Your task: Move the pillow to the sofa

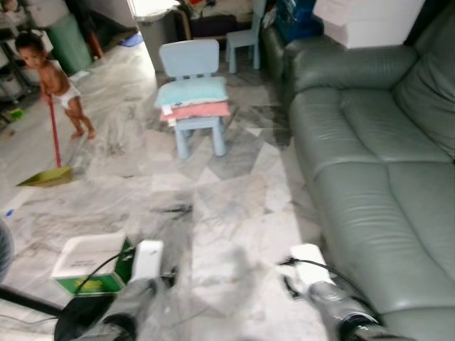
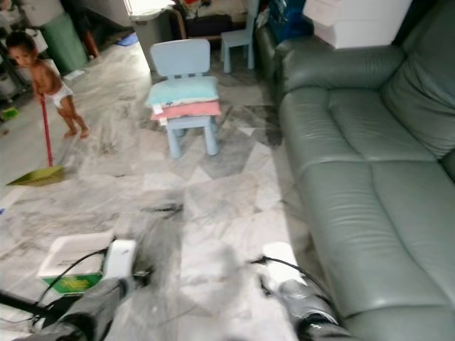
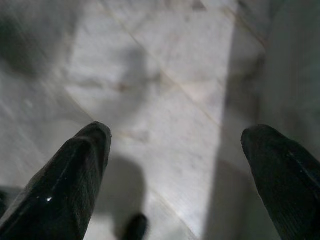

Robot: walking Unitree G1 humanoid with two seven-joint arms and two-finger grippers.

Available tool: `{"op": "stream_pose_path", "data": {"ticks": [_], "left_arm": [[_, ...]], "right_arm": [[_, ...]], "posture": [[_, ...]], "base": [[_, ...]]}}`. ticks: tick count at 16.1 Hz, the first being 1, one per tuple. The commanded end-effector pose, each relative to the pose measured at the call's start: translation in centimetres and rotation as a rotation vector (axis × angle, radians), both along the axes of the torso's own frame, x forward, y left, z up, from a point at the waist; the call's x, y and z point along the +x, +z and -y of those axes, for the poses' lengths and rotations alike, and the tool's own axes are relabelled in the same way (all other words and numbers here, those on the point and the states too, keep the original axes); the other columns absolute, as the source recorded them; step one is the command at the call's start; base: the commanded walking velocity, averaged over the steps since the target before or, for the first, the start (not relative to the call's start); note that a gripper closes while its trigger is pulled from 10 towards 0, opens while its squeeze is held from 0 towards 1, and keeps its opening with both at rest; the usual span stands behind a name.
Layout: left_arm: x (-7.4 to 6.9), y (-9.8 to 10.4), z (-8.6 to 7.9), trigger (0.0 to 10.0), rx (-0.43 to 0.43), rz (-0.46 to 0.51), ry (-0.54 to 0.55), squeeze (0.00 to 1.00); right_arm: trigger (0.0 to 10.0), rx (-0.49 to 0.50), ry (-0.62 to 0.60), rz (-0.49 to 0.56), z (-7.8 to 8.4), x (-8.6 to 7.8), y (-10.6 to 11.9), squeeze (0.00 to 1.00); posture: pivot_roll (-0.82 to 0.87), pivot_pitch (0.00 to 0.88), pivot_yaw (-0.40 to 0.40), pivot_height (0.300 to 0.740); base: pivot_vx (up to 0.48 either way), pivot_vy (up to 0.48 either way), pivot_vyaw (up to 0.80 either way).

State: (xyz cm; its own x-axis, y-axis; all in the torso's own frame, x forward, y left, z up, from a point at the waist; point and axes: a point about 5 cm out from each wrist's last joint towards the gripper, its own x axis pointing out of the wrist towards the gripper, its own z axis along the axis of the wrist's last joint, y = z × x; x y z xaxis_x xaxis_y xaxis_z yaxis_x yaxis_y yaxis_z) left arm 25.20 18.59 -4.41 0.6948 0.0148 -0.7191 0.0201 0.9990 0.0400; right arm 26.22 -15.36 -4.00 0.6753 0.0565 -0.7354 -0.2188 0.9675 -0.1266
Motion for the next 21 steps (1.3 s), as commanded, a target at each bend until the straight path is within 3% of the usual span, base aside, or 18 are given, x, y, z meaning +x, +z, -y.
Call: {"op": "stream_pose_path", "data": {"ticks": [1, 6, 21], "left_arm": [[0.73, 0.50, 0.50, 10.0, -0.010, 0.028, -0.009, 0.00], [0.66, 0.45, 0.49, 10.0, -0.010, 0.025, -0.011, 0.00], [0.72, 0.49, 0.53, 10.0, 0.009, 0.026, -0.030, 0.00]], "right_arm": [[10.0, -0.012, -0.020, -0.010, 0.94, -0.32, -0.19, 0.00], [10.0, -0.014, -0.013, -0.008, 0.85, -0.29, -0.17, 0.00], [10.0, -0.023, 0.013, 0.001, 0.66, -0.13, -0.05, 0.00]], "posture": [[0.02, 0.000, 0.082, 0.740], [0.02, 0.000, 0.084, 0.740], [0.02, 0.000, 0.084, 0.740]], "base": [[0.000, 0.000, 0.00], [0.000, 0.051, 0.00], [0.255, 0.403, 0.00]]}}
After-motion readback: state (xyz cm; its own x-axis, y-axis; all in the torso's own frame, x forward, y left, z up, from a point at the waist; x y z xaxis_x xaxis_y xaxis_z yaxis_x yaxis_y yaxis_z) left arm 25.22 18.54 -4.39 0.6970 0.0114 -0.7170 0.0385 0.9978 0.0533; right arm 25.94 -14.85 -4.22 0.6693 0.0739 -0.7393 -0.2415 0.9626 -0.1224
